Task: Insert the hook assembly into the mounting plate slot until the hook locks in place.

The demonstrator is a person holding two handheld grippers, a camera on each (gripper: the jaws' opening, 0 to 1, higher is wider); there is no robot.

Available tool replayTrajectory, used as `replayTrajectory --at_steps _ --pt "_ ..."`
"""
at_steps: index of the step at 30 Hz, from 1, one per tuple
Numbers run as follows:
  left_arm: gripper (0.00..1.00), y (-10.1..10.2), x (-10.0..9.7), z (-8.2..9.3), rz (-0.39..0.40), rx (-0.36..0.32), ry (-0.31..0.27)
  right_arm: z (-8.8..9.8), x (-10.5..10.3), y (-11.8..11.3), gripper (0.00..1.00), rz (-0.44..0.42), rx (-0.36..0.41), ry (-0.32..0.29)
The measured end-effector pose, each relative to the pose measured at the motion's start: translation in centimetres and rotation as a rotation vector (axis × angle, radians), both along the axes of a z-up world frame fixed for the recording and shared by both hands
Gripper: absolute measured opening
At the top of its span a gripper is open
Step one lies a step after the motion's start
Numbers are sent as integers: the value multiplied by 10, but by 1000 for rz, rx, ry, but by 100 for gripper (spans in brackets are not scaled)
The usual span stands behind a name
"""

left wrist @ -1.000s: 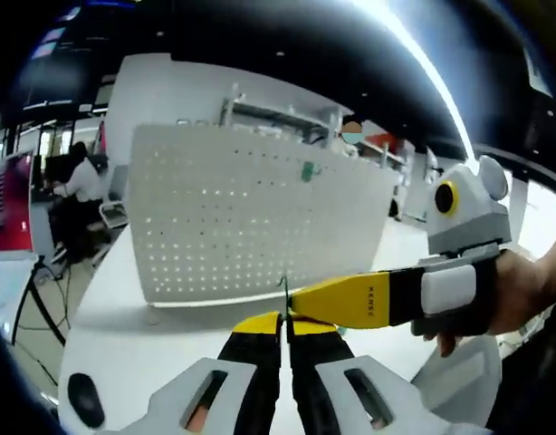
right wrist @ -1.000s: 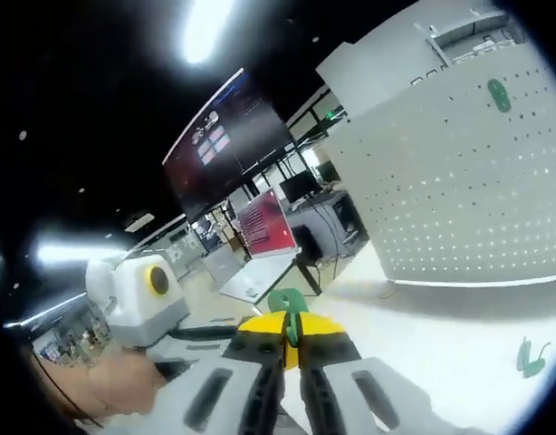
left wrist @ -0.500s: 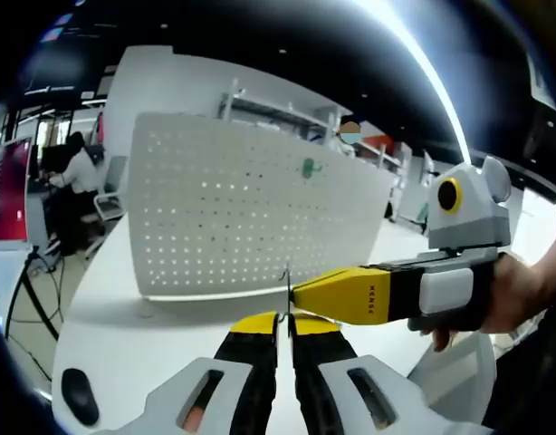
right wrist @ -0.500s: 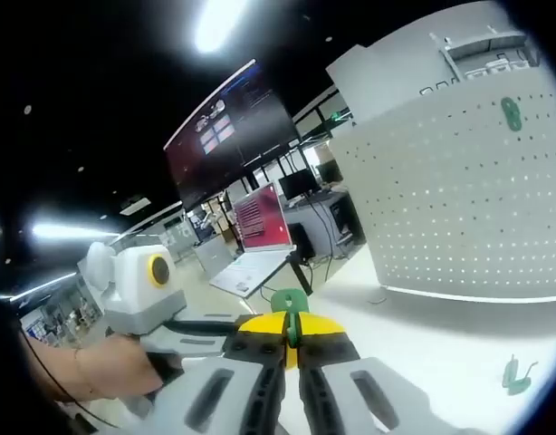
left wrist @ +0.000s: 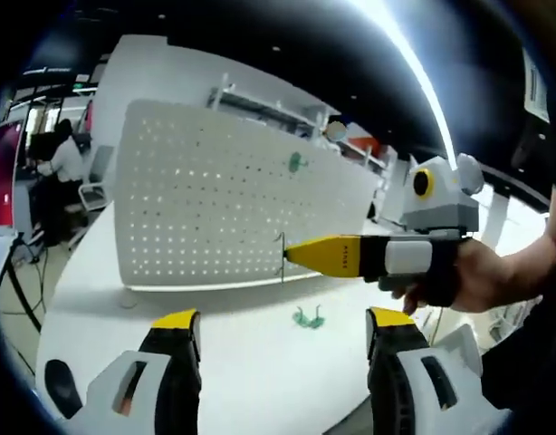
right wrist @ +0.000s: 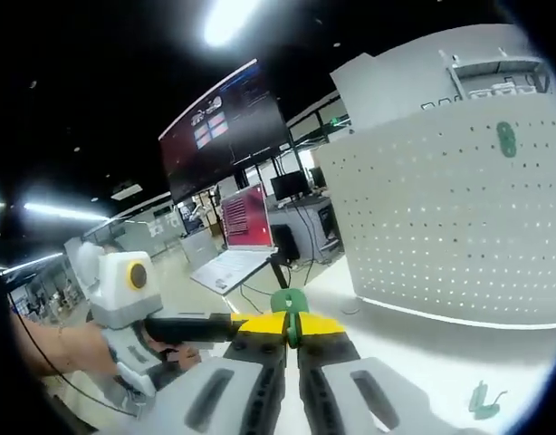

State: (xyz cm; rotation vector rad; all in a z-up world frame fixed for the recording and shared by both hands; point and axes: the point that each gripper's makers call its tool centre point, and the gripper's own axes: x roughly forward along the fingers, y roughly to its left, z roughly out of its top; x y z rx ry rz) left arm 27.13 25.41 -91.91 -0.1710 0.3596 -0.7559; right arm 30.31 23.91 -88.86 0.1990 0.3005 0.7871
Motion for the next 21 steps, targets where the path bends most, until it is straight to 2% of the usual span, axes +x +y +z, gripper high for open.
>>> replayTrajectory --at_steps 3,6,10,13,14,19,20,21 --pt "95 -1 -1 6 6 -16 -17 2 4 -4 0 -23 -1 -17" --pt "100 -2 -1 6 -2 -15 -14 2 9 -10 0 -61 0 -34" --pt "100 -3 -1 6 -2 -12 -21 8 18 -22 0 -139 -1 -84" --pt "100 -2 2 7 20 -16 -36 0 27 -28 0 -206 14 -53" --pt "100 -1 3 5 24 -17 -29 0 32 -32 0 -242 4 -76" --pt "100 -2 2 3 20 -9 -26 5 42 -40 0 -303 -29 -136" --pt "100 -2 3 5 27 -8 -44 8 46 -45 0 -329 -36 -154" --pt "100 -1 5 8 44 -22 -65 9 51 -52 0 -363 -77 -173"
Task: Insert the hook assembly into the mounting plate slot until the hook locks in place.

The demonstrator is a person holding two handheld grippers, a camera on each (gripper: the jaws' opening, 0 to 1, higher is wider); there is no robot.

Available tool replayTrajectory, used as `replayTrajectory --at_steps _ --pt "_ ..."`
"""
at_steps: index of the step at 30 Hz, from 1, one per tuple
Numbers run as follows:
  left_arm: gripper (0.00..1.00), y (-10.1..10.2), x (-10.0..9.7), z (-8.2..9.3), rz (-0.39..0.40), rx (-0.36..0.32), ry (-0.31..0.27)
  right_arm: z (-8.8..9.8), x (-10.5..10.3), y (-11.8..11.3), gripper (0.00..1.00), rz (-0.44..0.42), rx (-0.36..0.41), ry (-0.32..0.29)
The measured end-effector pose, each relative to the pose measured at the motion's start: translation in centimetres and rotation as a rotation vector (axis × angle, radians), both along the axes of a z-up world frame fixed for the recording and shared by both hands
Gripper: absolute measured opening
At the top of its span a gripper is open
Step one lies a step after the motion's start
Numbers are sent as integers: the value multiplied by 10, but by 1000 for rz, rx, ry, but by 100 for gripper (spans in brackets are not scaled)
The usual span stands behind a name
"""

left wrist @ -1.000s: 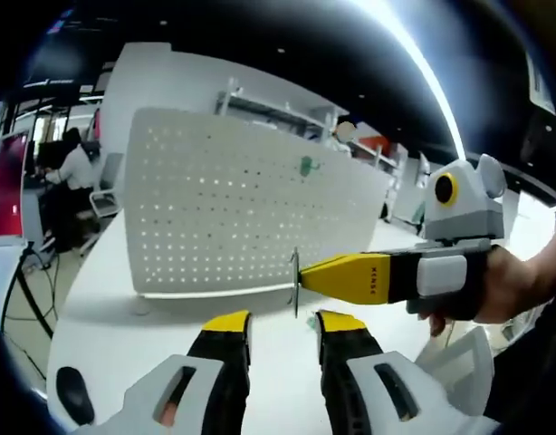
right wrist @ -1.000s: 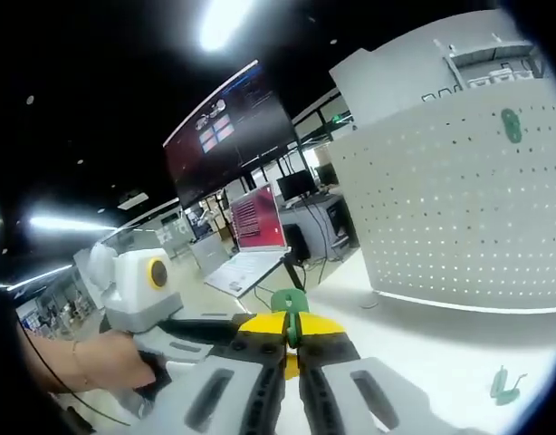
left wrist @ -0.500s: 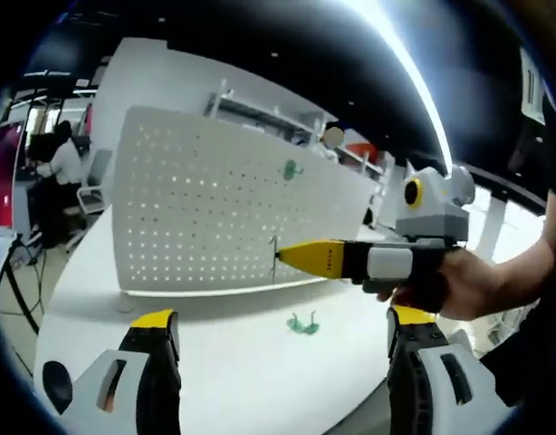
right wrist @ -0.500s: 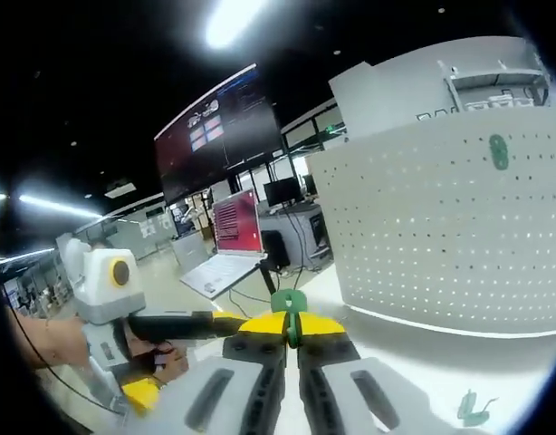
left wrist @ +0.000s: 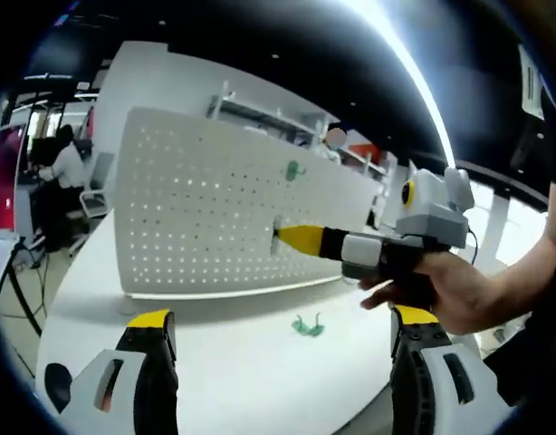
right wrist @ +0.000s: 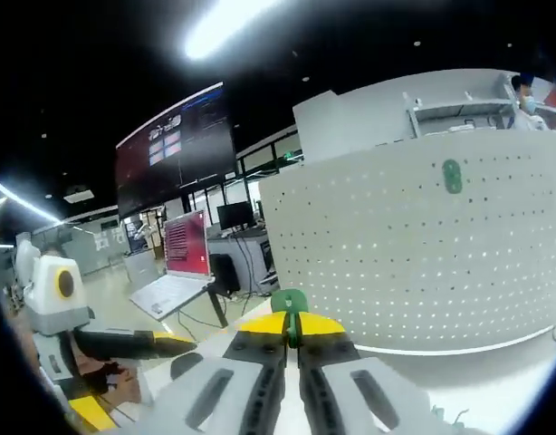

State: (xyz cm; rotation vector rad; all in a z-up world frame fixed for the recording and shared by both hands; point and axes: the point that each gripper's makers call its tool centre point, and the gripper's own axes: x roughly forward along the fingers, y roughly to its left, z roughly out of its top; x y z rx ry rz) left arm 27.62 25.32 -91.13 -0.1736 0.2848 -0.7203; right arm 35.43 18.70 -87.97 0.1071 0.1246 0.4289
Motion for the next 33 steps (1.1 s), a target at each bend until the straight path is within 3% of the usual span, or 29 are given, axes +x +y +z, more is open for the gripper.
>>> replayTrajectory --at_steps 5,8,20,33 --pt "100 3 3 -4 27 14 -10 8 21 -20 0 -89 -24 -39" --pt "100 5 5 -7 25 29 -10 9 35 -34 0 -122 -16 -26" --pt "100 12 14 -11 40 65 -9 31 85 -117 0 -316 -7 -100" --pt "100 11 20 -16 50 65 8 52 113 -174 0 -432 12 -161"
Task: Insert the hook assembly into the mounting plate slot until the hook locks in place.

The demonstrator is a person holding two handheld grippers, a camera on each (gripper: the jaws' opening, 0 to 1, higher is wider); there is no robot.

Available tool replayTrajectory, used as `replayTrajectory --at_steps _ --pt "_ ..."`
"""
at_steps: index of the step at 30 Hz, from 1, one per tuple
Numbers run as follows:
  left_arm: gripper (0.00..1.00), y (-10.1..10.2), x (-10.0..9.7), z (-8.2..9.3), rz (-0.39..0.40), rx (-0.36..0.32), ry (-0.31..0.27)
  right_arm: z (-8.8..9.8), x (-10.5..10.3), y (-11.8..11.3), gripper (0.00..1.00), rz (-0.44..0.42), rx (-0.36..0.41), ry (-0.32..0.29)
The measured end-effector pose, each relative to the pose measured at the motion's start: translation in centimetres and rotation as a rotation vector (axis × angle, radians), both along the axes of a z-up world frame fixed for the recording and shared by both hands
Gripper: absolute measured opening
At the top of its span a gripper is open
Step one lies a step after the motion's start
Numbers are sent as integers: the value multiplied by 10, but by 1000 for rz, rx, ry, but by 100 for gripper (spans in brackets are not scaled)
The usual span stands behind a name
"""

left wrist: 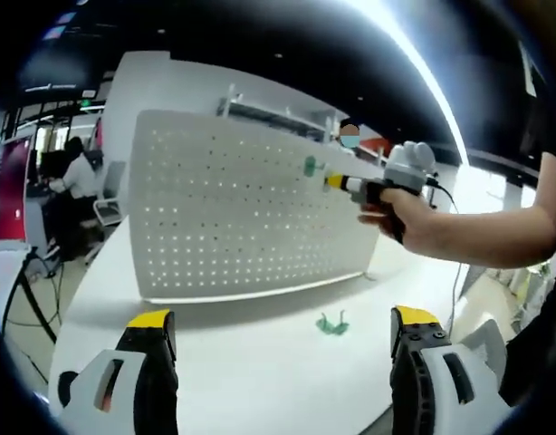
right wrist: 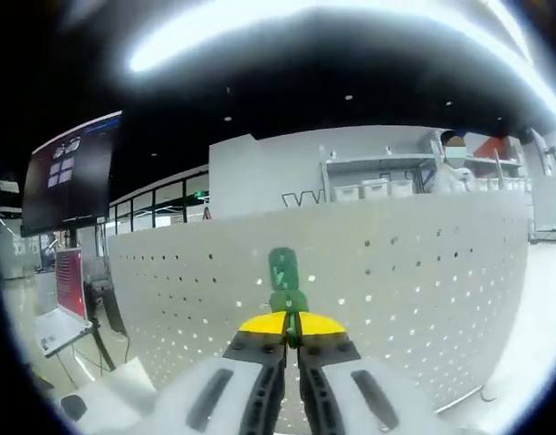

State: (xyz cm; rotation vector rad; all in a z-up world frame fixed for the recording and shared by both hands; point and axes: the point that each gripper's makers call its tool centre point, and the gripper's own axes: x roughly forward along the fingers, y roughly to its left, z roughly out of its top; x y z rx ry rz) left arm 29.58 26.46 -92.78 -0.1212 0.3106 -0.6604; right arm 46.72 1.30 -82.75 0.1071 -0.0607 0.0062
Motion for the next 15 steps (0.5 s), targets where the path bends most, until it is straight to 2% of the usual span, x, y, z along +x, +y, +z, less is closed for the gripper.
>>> replayTrajectory --at_steps 5,15 --pt "100 1 -2 -4 -3 7 10 8 11 -12 0 -23 3 -24" --pt "100 8 -2 -9 16 16 24 24 17 -25 0 -64 12 -72"
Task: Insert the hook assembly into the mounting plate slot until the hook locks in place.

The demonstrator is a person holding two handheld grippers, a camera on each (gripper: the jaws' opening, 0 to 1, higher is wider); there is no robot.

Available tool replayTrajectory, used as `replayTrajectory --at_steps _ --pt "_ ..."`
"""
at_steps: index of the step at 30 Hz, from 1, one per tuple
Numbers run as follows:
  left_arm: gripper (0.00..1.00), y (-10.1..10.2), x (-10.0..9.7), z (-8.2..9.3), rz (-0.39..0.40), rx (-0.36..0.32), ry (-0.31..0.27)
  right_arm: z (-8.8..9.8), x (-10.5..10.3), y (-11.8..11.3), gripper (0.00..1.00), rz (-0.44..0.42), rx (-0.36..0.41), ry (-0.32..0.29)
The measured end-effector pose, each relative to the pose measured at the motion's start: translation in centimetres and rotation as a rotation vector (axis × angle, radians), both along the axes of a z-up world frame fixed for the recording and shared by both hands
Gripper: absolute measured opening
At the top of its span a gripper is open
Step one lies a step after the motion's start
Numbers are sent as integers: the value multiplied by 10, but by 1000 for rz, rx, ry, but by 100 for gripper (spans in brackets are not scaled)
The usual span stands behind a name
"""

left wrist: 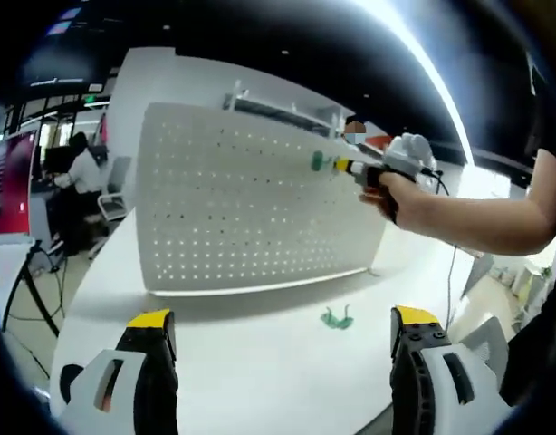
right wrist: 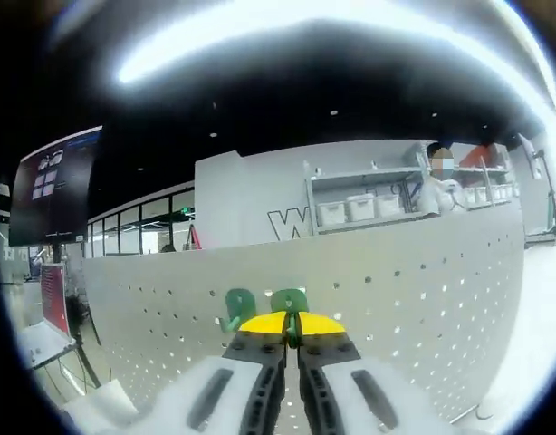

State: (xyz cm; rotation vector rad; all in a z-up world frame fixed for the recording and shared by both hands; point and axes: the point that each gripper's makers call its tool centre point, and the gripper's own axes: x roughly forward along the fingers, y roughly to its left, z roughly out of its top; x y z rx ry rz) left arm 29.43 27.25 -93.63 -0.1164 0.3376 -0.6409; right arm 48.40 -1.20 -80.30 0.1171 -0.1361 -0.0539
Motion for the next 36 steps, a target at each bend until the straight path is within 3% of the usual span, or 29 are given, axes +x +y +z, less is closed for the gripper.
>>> replayTrajectory --at_steps 9,16,36 --pt "100 3 0 0 11 1 3 8 3 -4 0 -12 10 -21" --pt "100 8 0 -1 25 -2 9 5 5 -6 0 -12 38 -21" --pt "100 12 1 -1 41 2 18 -7 10 -2 0 -19 12 -10"
